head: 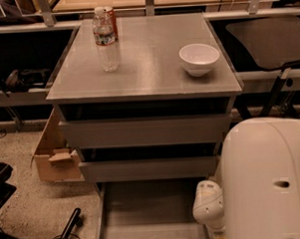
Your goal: Open bottom drawer
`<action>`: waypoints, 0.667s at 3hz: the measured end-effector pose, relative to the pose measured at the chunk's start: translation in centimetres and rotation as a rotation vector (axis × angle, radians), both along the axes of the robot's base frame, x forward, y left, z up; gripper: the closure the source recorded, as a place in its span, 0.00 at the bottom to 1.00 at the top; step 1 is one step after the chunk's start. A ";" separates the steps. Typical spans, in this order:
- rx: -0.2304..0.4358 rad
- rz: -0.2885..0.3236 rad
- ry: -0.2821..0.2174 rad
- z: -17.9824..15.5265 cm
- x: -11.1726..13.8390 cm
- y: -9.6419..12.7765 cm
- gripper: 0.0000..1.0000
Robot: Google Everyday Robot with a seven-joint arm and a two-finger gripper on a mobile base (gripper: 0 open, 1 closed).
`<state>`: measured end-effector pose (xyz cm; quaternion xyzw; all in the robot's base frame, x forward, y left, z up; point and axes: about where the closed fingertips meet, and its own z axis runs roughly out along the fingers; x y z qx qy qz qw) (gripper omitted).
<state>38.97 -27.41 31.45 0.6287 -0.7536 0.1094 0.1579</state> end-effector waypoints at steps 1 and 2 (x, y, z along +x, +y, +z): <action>-0.102 0.051 -0.041 8.1 1.3 1.0 0.00; -0.189 0.073 -0.092 15.0 2.5 2.4 0.00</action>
Offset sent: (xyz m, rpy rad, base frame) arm 0.0571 0.0466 0.2717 -0.3130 -0.2202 0.0973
